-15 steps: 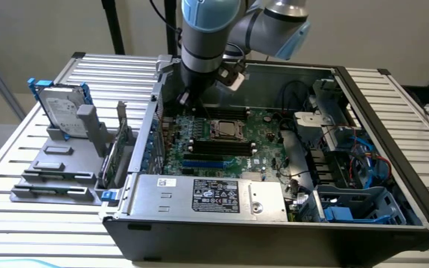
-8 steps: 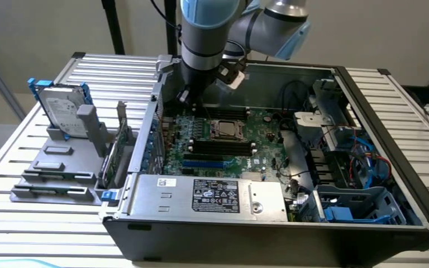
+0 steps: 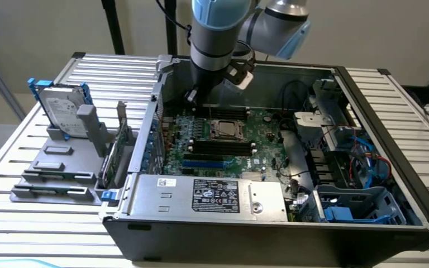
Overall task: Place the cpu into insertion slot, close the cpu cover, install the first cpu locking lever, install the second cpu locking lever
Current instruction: 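Install the first cpu locking lever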
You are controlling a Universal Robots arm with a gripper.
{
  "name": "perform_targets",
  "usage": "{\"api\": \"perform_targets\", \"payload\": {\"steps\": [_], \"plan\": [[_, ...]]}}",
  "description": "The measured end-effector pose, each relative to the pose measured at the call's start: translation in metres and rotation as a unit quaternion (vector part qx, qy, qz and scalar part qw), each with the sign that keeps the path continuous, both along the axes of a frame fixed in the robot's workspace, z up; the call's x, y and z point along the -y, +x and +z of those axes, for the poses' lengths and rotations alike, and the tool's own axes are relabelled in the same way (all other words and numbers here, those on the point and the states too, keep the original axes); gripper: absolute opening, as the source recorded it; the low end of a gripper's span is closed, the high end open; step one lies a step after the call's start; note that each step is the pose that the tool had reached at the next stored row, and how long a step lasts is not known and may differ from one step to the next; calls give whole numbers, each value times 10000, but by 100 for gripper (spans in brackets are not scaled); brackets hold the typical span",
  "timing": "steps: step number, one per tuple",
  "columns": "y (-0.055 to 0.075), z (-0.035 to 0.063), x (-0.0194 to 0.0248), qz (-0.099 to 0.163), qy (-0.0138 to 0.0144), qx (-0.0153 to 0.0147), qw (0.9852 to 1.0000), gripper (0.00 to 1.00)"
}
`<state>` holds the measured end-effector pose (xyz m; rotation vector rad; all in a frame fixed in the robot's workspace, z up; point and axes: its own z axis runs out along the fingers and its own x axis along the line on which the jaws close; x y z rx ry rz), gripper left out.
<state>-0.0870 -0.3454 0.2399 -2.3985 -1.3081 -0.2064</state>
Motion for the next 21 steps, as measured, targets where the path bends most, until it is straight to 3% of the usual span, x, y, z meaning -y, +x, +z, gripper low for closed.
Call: {"api": "perform_targets", "payload": {"steps": [9,14,21], "plan": [[306,0,3,-4,18,0,10000,11],[320,-14,5,-4,20,0,10000,11],[320,-119,65,-4,13,0,10000,11]]}}
